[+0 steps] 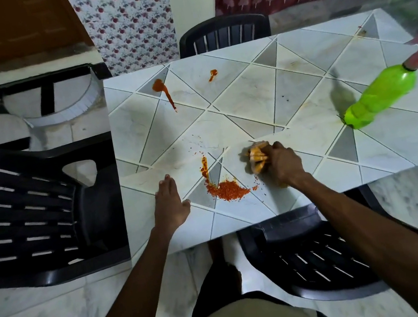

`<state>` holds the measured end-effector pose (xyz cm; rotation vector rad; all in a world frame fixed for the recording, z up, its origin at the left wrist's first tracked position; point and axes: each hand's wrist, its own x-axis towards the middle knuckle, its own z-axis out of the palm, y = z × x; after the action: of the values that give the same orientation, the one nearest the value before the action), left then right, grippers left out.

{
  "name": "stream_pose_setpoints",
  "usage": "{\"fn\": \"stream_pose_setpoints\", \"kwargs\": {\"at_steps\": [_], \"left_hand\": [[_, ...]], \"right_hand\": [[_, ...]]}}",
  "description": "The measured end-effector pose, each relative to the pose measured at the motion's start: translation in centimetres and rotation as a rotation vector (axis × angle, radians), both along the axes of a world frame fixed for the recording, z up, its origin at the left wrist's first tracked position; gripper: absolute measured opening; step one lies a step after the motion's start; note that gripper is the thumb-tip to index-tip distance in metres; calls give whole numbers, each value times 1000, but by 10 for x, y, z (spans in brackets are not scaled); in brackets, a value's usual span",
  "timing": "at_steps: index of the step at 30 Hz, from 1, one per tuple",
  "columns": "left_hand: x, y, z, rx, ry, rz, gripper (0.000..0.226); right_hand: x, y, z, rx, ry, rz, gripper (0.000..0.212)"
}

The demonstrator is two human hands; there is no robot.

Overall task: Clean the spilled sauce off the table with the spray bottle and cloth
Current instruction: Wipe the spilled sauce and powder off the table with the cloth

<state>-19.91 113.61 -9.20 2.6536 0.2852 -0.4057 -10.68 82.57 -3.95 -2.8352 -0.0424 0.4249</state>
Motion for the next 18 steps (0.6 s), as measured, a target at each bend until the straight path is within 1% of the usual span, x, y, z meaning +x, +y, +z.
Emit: {"fn": "stream_pose_setpoints", "kwargs": {"at_steps": [3, 8, 12, 15, 18], "left_hand": [[0, 0, -2, 12, -2, -3, 85], [2, -1, -1, 10, 0, 2, 84], [1, 3, -1, -5, -2, -22, 83], [0, 7, -2, -22, -4, -34, 83], [-1, 6, -2, -19, -12, -34, 83]], "right_hand": [[-20, 19, -9, 56, 50, 13, 36], [-47, 71, -9, 41, 86, 131, 53], [-59, 94, -10, 179, 93, 221, 48], [-57, 83, -5, 256, 28, 184, 50], [-48, 55, 10, 237, -81, 116, 42]]}}
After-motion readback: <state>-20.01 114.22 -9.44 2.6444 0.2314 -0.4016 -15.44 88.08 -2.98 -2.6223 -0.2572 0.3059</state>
